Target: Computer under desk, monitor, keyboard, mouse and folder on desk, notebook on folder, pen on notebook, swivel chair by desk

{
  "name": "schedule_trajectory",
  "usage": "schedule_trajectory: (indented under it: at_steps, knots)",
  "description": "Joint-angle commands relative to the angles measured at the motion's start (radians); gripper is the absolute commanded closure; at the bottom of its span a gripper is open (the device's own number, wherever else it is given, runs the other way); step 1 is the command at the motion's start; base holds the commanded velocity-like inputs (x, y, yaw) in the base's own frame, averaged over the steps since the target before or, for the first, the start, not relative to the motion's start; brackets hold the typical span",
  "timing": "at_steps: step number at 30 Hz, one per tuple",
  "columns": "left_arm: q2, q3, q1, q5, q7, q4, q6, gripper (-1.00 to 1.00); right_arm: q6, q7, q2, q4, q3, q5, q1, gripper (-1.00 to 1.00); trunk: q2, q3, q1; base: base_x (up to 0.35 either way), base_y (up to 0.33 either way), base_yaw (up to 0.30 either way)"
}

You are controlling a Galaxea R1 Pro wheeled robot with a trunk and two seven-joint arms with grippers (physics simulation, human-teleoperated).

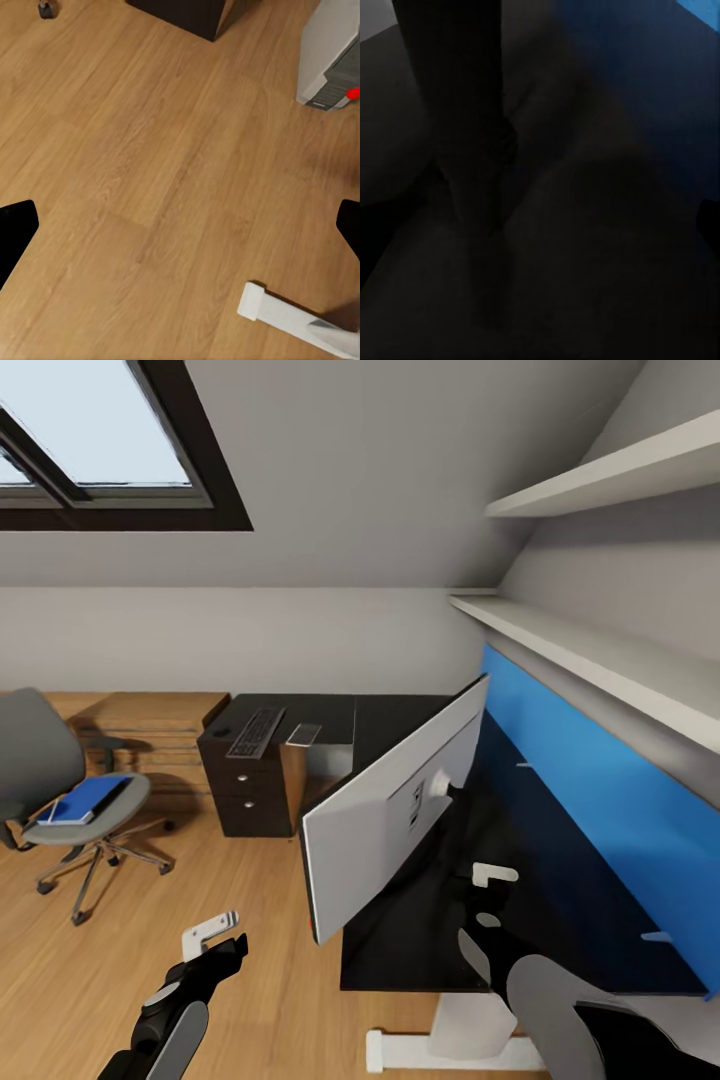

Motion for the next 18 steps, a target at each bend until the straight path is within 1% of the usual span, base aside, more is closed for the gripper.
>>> schedule_trajectory:
  at_steps: [1, 4, 7, 12, 18]
  knots:
    - [0.001, -0.003, -0.001, 0.008, 0.009, -0.002, 0.001, -1.00, -0.003, -0.003, -0.007, 0.001, -0.008, 0.011, -0.001, -1.00, -0.002, -0.002, 0.001, 0.234, 0.000, 0.000]
    - [0.002, -0.002, -0.001, 0.008, 0.009, -0.002, 0.002, -1.00, -0.003, -0.003, -0.019, 0.001, -0.008, 0.009, -0.001, -1.00, -0.002, -0.002, 0.001, 0.116, 0.000, 0.000]
    - [0.002, -0.002, -0.001, 0.008, 0.009, -0.002, 0.001, -1.00, -0.003, -0.003, -0.024, 0.001, -0.008, 0.009, -0.001, -1.00, -0.002, -0.002, 0.001, 0.084, 0.006, 0.000]
    - [0.001, -0.003, -0.001, 0.008, 0.009, -0.003, 0.000, -1.00, -0.003, -0.003, -0.026, 0.001, -0.008, 0.009, -0.001, -1.00, -0.002, -0.002, 0.001, 0.210, 0.054, 0.000]
    - [0.000, -0.003, -0.001, 0.009, 0.009, -0.002, 0.001, -1.00, -0.003, -0.003, -0.027, 0.002, -0.008, 0.009, -0.001, -1.00, -0.002, -0.002, 0.001, 0.051, 0.015, 0.000]
